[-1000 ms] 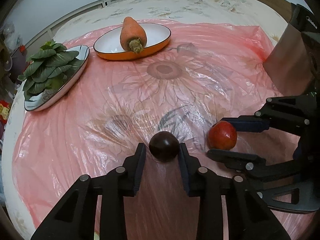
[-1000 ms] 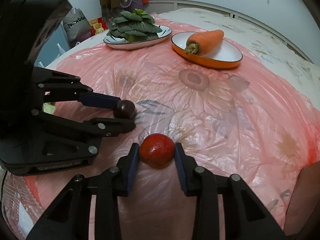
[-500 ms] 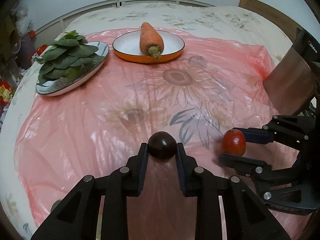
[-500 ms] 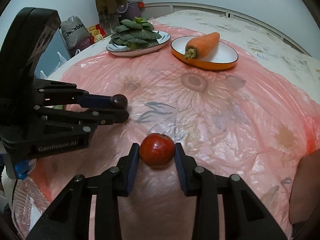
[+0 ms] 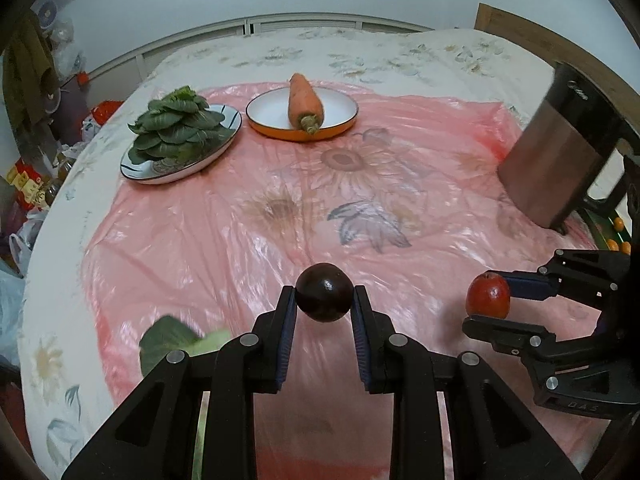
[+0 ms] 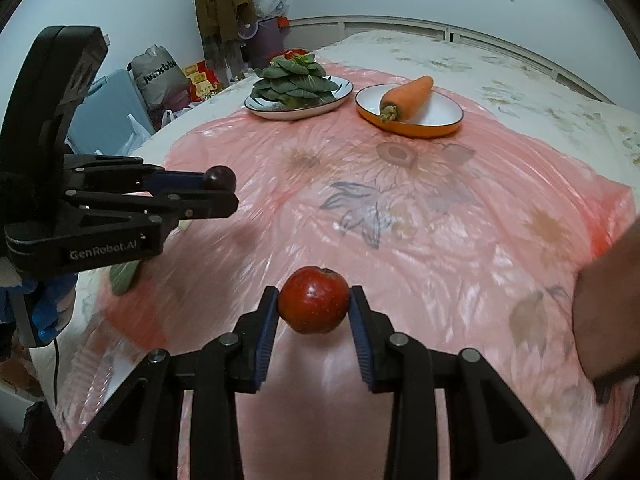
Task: Organize fruits
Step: 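Carry the dark plum and red apple over the green tray with both grippers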
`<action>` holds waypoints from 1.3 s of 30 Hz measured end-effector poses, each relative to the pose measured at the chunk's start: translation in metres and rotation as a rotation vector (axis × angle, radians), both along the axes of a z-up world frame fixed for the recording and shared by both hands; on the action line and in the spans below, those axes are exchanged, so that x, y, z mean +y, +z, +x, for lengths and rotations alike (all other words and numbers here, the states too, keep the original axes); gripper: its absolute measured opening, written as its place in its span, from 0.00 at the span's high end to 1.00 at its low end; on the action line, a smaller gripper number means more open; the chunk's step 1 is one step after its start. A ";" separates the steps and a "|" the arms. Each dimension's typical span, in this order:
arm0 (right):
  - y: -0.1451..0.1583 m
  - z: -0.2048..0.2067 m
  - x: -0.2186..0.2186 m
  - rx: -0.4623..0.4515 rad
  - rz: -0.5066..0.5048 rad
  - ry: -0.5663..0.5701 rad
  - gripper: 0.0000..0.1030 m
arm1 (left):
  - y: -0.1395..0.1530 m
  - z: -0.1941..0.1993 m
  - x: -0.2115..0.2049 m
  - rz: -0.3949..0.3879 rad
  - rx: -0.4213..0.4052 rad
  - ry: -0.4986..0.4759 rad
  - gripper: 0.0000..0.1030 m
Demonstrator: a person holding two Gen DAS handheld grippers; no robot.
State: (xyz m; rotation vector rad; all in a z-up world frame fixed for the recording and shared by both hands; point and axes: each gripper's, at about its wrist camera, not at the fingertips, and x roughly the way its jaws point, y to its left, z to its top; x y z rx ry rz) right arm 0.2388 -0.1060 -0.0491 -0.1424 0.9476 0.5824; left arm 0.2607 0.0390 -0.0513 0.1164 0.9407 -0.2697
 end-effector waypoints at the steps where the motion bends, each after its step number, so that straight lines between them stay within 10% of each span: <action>1: 0.002 -0.006 -0.003 -0.001 0.004 -0.003 0.67 | 0.003 -0.007 -0.003 0.003 -0.005 -0.001 0.78; 17: 0.013 -0.102 -0.085 0.016 0.002 -0.167 0.67 | 0.023 -0.116 -0.086 0.054 -0.074 -0.062 0.78; 39: 0.037 -0.160 -0.193 -0.042 0.014 -0.368 0.67 | 0.037 -0.169 -0.180 0.035 -0.079 -0.141 0.77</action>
